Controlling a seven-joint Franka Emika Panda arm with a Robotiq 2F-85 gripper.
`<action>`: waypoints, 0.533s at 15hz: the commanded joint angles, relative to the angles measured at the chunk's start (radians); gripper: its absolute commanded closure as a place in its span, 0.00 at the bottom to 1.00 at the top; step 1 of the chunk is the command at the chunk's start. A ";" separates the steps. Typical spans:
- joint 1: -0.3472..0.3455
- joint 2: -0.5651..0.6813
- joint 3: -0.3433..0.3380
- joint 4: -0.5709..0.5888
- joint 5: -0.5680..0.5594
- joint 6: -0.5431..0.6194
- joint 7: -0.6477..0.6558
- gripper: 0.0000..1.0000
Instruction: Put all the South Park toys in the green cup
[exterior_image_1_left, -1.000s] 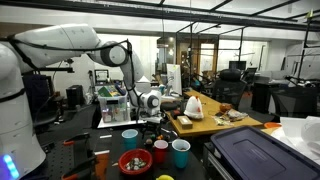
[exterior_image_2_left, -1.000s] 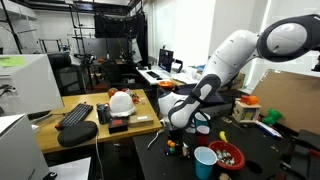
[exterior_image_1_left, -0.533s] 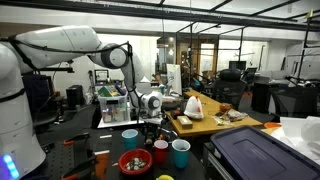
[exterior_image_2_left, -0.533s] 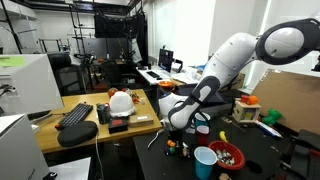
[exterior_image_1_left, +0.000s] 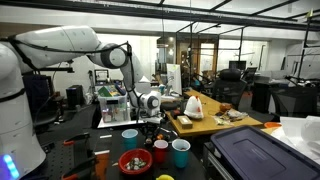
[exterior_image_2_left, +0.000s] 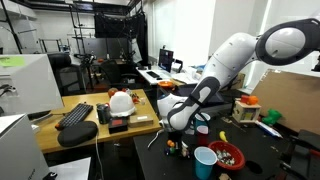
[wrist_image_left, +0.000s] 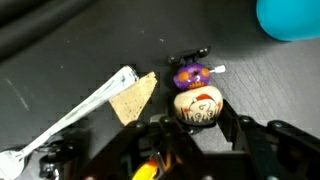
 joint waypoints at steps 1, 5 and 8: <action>0.004 -0.033 -0.008 -0.020 -0.002 -0.017 -0.007 0.80; -0.005 -0.075 -0.010 -0.039 -0.005 -0.011 -0.015 0.80; -0.012 -0.122 -0.007 -0.055 -0.006 -0.001 -0.021 0.80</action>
